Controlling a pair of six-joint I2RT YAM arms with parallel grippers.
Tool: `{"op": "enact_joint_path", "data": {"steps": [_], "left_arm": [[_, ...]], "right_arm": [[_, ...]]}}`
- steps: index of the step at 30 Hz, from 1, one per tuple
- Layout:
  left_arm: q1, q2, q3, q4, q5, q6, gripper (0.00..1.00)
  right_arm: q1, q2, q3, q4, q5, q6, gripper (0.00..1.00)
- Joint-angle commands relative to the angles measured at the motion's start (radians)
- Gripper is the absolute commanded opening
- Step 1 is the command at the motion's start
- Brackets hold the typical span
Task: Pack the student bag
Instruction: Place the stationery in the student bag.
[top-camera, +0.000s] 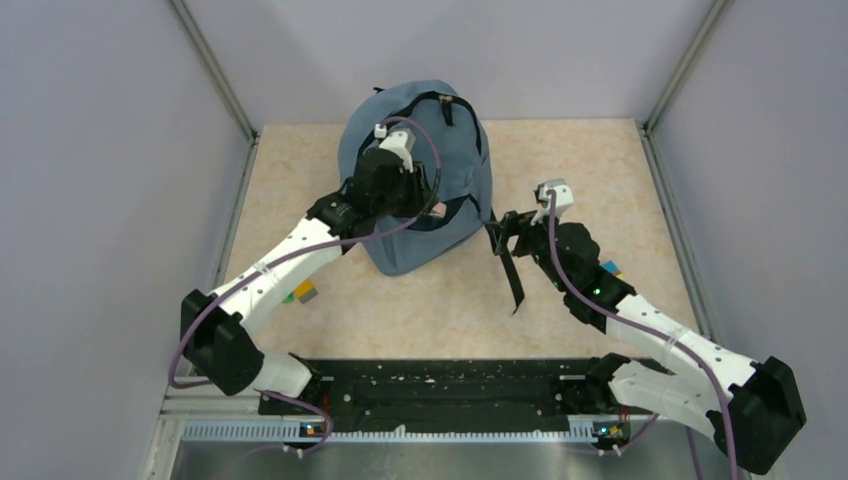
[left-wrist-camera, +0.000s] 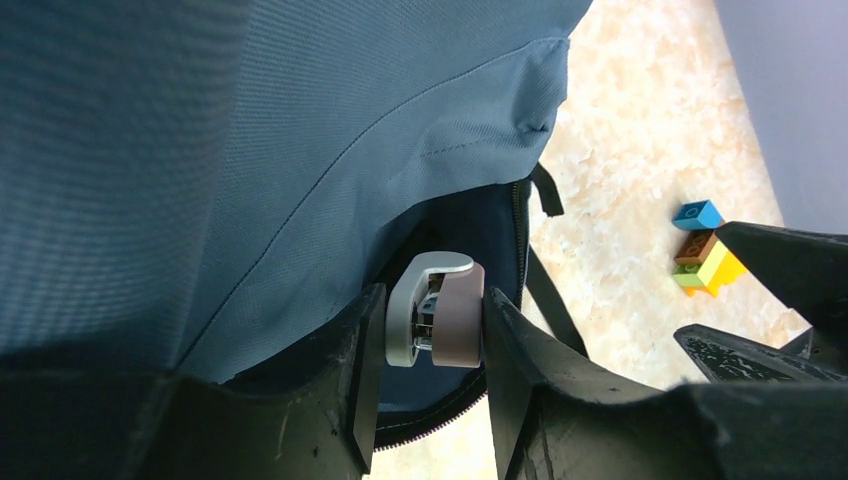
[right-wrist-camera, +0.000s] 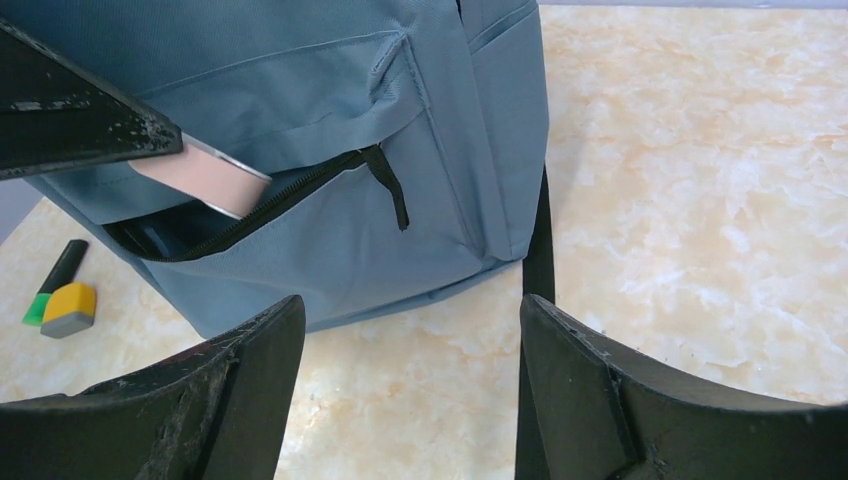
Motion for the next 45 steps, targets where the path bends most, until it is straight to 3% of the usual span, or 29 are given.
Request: {"op": "enact_joint_path", "data": {"steps": [1,7,14,22,29,32,38,40,43,45], "left_arm": [[-0.024,0.022,0.048,-0.051,-0.029,-0.019,0.44],[-0.038,0.036,0.034,-0.060,-0.055,-0.020,0.47],[-0.057,0.022,0.030,-0.047,-0.070,0.004,0.66],[-0.058,-0.077,-0.060,0.052,-0.059,0.053,0.74],[-0.057,-0.313,-0.292,0.123,-0.306,0.070,0.74],[-0.057,-0.395,-0.345,0.056,-0.351,0.089,0.74],[-0.034,-0.409,-0.267,-0.308,-0.530,-0.006,0.76],[0.025,-0.418,-0.276,-0.346,-0.490,-0.017,0.77],[0.198,-0.437,-0.314,-0.343,-0.266,-0.065,0.79],[0.294,-0.449,-0.334,-0.338,-0.189,-0.085,0.79]], "right_arm": [[-0.011,-0.015,0.035,0.018,0.010,0.006,0.77],[-0.011,-0.034,0.019,0.039,0.011,0.012,0.77],[-0.012,-0.035,0.017,0.030,0.019,0.012,0.77],[-0.011,-0.044,0.015,0.022,0.027,0.009,0.77],[-0.011,-0.057,0.008,0.019,0.041,0.004,0.77],[-0.011,-0.062,-0.001,0.020,0.058,-0.002,0.77],[-0.011,-0.050,-0.007,0.029,0.068,-0.010,0.77],[-0.011,-0.047,-0.013,0.040,0.069,-0.011,0.77],[-0.011,-0.040,-0.012,0.041,0.067,-0.013,0.78],[-0.011,-0.042,-0.010,0.035,0.068,-0.016,0.78]]}}
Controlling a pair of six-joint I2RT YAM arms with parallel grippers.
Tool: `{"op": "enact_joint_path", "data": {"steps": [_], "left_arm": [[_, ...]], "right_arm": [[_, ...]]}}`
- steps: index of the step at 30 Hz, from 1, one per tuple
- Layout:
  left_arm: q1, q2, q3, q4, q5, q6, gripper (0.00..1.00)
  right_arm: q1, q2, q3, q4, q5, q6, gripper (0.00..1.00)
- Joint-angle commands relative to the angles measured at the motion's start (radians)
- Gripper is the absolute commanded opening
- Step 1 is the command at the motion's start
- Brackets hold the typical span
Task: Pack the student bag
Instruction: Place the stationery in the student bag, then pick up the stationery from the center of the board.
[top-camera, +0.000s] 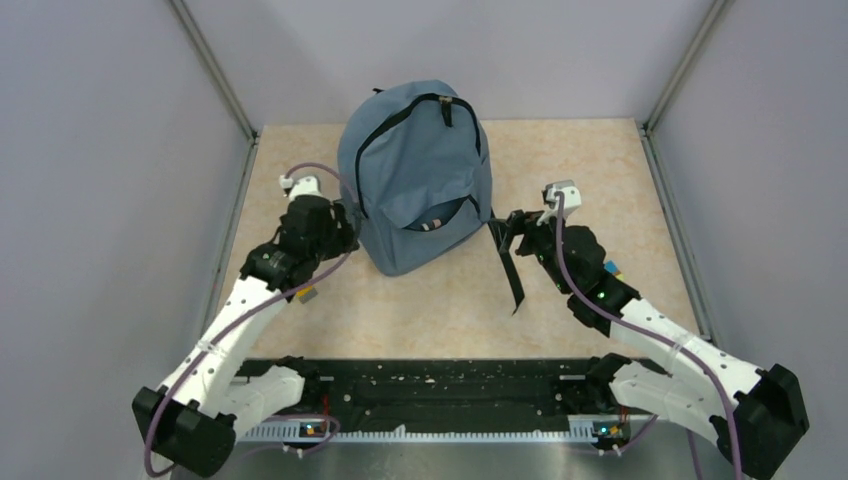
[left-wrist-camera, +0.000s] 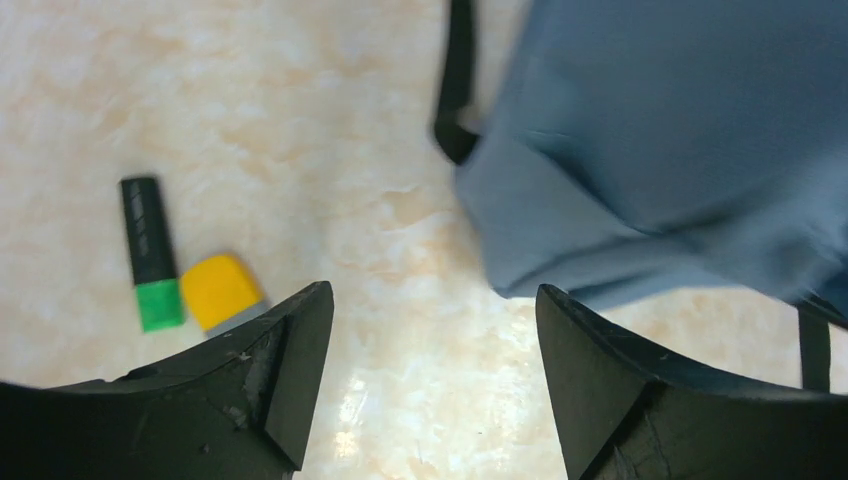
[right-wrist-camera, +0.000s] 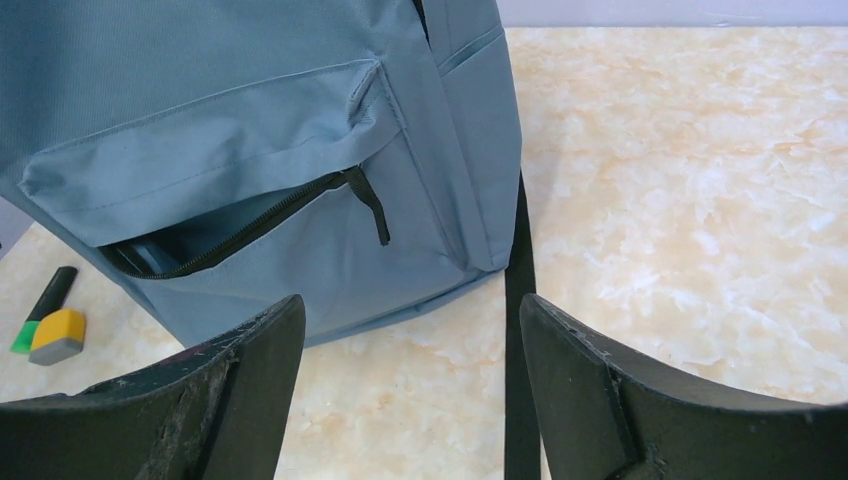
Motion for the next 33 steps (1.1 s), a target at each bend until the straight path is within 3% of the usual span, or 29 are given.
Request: {"op": "enact_joint_path", "data": {"steps": [1,7,11,15,23,27,33], "left_arm": [[0.182,-0.045,-0.034,-0.047,0.149,-0.070,0.79],[0.338,-0.113,-0.161,0.051,0.058,-0.166,0.84],[0.419,-0.154,-0.288,0.141,-0.078,-0.275,0.87],[0.464,-0.142,-0.345,0.202,-0.185,-0.269,0.91],[0.762,-0.077,-0.461,0.285,0.043,-0.256,0.93],[0.827,0.015,-0.481,0.348,0.121,-0.237,0.94],[0.835,0.138,-0.457,0.387,0.206,-0.220,0.92]], "right_arm": [[-0.011,-0.005,0.001,0.025,0.023,-0.016,0.78],[-0.011,-0.016,-0.007,0.035,0.029,-0.021,0.78],[-0.011,-0.010,-0.004,0.051,-0.024,0.001,0.78],[-0.012,0.005,0.006,0.047,-0.087,0.019,0.78],[-0.011,0.024,0.038,0.018,-0.135,0.009,0.78],[-0.012,0.036,0.055,0.014,-0.170,0.024,0.78],[-0.011,0.022,0.045,0.026,-0.169,0.038,0.78]]}}
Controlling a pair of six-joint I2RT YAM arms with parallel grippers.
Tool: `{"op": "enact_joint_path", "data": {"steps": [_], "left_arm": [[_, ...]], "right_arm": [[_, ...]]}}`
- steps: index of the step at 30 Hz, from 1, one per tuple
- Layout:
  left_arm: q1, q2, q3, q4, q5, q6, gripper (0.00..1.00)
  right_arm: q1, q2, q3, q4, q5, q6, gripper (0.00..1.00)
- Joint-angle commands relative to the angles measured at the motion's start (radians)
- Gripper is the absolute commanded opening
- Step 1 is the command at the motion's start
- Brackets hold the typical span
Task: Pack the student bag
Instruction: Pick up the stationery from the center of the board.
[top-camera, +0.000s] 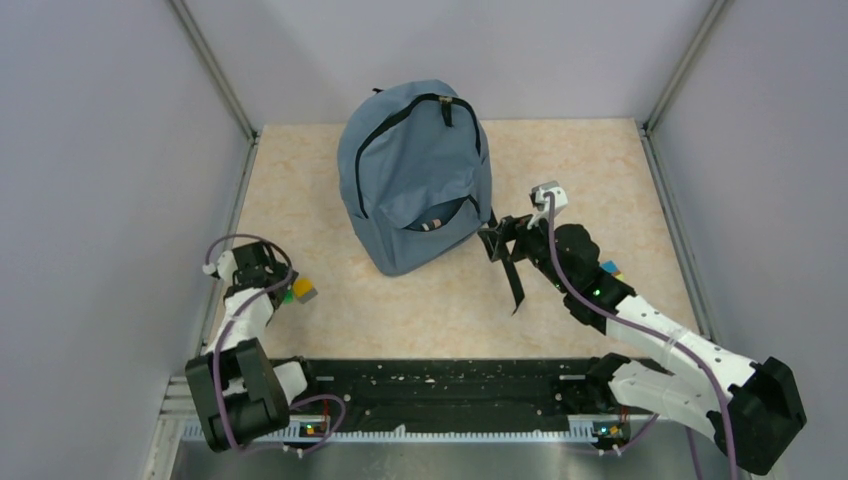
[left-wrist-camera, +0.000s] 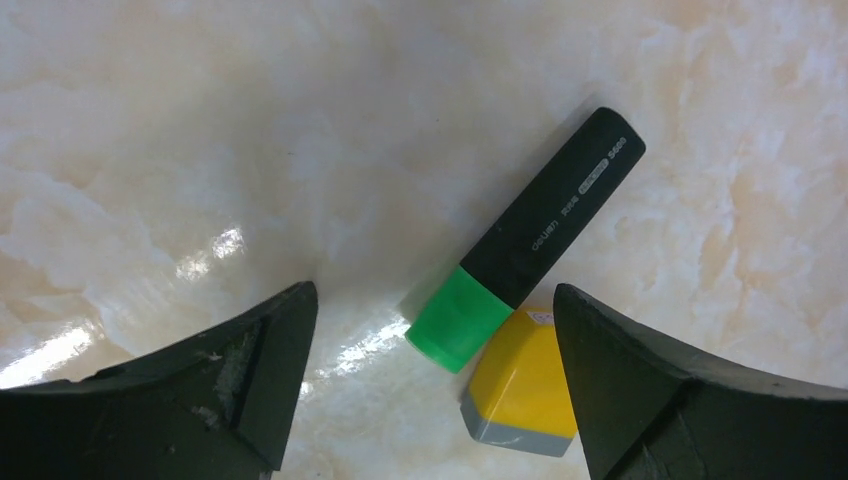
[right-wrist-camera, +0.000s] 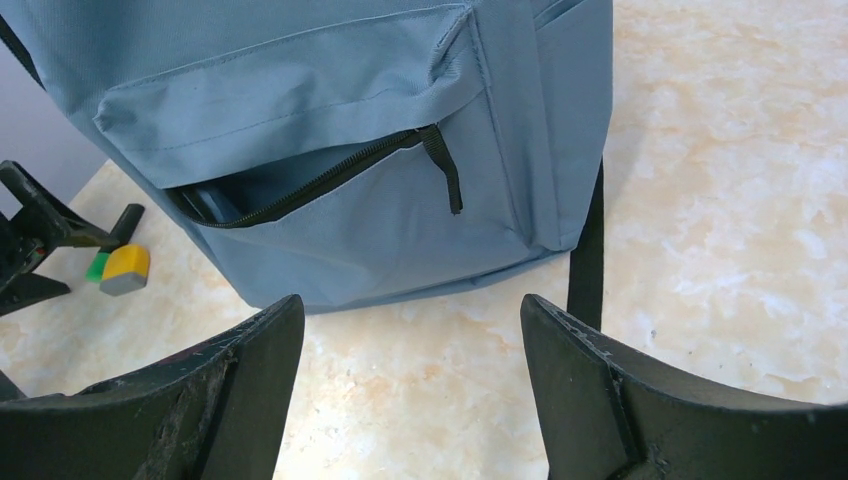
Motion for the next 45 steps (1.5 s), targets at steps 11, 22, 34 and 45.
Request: {"op": "enact_joint_path", "data": {"steps": [11,22,34,45], "left_arm": [[-0.008,0.258,0.126,0.101,0.276,0.069,0.75],[-0.048,0.353,0.196,0.018,0.162,0.131,0.59],[-0.067,0.397,0.217,-0.010,0.140,0.154,0.43],[-0.067,0.217,0.161,0.048,0.184,0.176,0.30]], "right_arm": [[-0.011,-0.075,-0.007,0.027,0.019,0.036,0.78],[-0.011,-0.077,-0.023,0.044,0.030,0.042,0.78],[-0.011,-0.064,-0.024,0.044,0.033,0.038,0.78],[-0.011,-0.072,-0.024,0.035,0.055,0.027,0.78]]}}
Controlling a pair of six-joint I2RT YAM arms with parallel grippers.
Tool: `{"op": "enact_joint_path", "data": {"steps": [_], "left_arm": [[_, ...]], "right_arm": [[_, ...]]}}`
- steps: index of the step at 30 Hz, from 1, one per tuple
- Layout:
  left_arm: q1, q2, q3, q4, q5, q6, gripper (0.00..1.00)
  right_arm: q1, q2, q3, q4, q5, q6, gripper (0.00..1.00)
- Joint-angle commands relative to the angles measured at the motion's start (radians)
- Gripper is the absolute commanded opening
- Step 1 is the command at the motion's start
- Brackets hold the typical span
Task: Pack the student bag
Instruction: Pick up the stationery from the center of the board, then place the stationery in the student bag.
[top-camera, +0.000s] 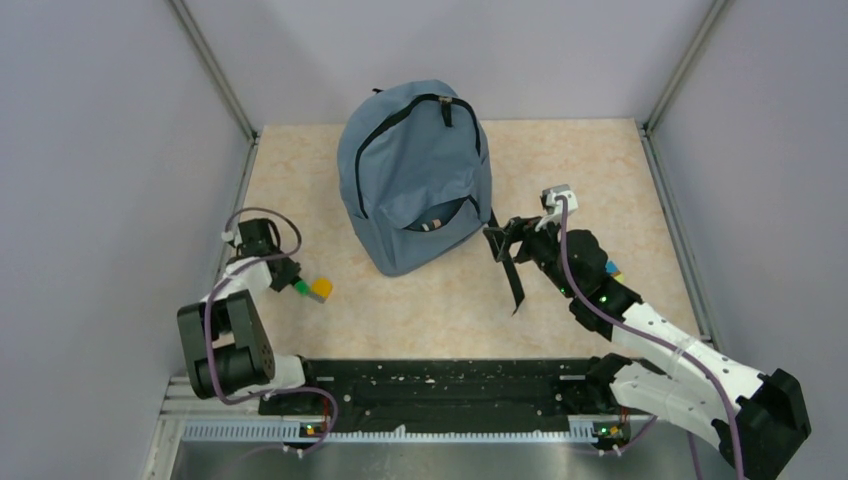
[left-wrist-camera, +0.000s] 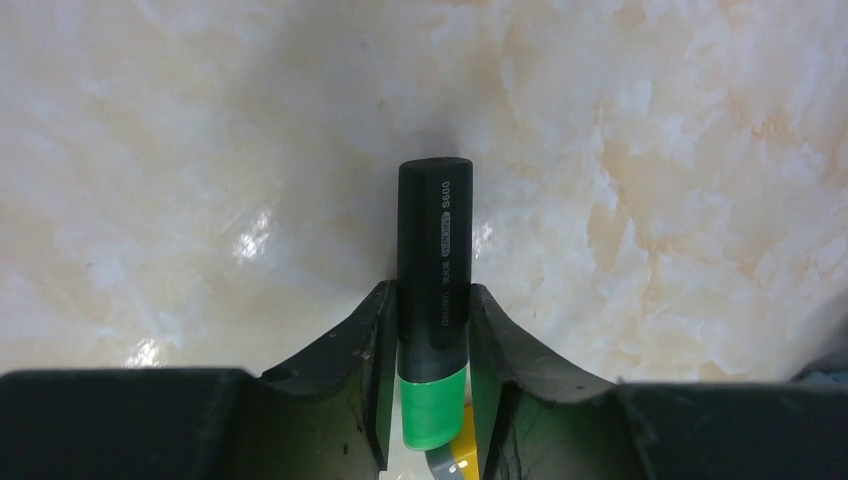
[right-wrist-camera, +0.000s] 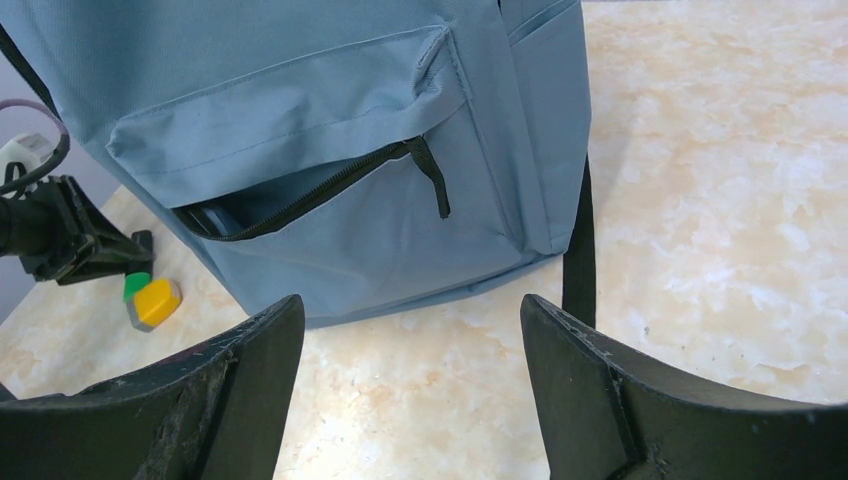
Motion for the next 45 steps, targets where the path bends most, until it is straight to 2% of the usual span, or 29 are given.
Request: {"op": "enact_joint_path", "data": {"steps": [1,6,11,14,18,23,27,34,39,45], "left_arm": [[-0.007,-0.109,-0.032,-0.008,0.017,0.020,0.29],[-0.007,-0.241,-0.055,0.006,0.035,0.031,0.25],[-0.011,-0.388,-0.099,0.048,0.167,0.053,0.18],[-0.018,-0.491,-0.120,0.059,0.253,0.072,0.17],[-0.036,-0.636,-0.096,-0.010,0.303,0.093,0.17],[-0.111,-0.754,-0.014,-0.068,0.372,0.069,0.15],[-0.233,-0.808,0.090,-0.089,0.369,0.125,0.14],[-0.447,-0.757,0.226,-0.067,0.456,0.231,0.10],[-0.568,-0.651,0.283,-0.015,0.509,0.298,0.11],[-0.804,-0.443,0.379,0.037,0.376,0.413,0.11]], "right_arm": [[-0.011,-0.009,0.007,0.024,0.021,-0.008,0.78],[-0.011,-0.024,0.007,-0.001,0.047,-0.009,0.78],[-0.011,-0.064,-0.045,0.044,0.116,-0.007,0.78],[-0.011,-0.072,-0.053,0.060,0.146,-0.019,0.78],[-0.012,-0.055,-0.034,0.049,0.156,-0.030,0.78],[-0.010,-0.060,-0.043,0.058,0.157,-0.027,0.78],[-0.012,-0.059,-0.046,0.066,0.160,-0.029,0.78],[-0.011,-0.044,-0.037,0.071,0.162,-0.034,0.78],[-0.011,-0.039,-0.039,0.078,0.159,-0.027,0.78],[-0.012,-0.033,-0.028,0.068,0.152,-0.026,0.78]]}}
